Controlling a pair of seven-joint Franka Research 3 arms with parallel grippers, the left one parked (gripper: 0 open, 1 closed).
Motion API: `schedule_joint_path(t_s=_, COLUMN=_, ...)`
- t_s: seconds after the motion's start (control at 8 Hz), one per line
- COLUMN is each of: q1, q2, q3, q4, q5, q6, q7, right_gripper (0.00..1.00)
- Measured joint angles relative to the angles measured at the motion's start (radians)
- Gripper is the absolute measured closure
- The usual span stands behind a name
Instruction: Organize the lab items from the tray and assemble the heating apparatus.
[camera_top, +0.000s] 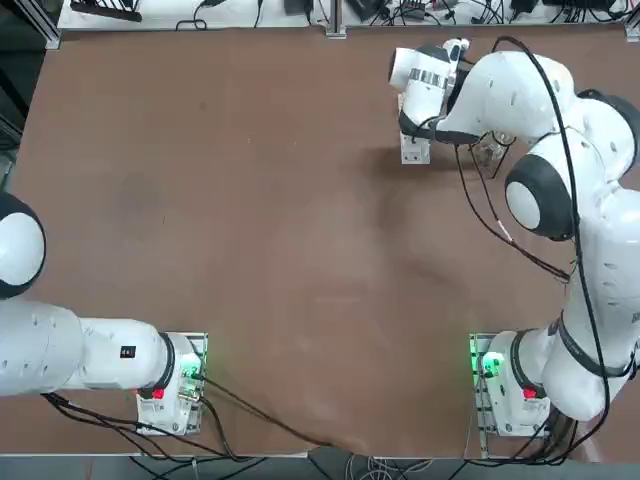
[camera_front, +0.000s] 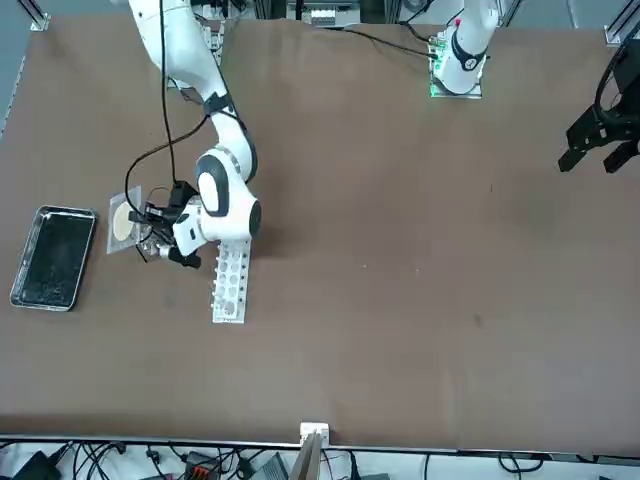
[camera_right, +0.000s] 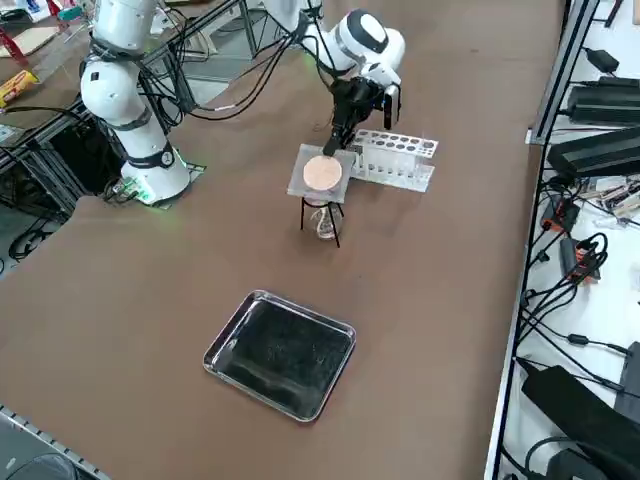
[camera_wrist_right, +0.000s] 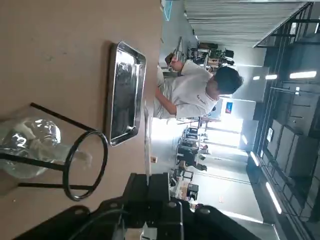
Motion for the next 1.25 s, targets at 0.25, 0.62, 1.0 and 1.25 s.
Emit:
schedule_joint_path(t_s=0.25, q1=0.005, q2=0.028, q3=0.0, q4=-0.011, q5=0.0, q6=0.013, q7=0.025, right_gripper=0.99)
schedule_joint_path(t_s=0.62, q1=0.019, q2=0.055, q3=0.0, q4=-0.011, q5=0.0, q6=0.014, q7=0.033, right_gripper=0.98)
schedule_joint_path(t_s=1.0, q1=0.027, q2=0.055, q3=0.0, q4=-0.011, q5=0.0, q6=0.014, q7=0.037, right_gripper=0.97)
schedule_joint_path(t_s=1.25, q1=0.027, q2=0.061, q3=0.0, q4=-0.011, q5=0.0, q6=0.014, q7=0.038, right_gripper=0.96)
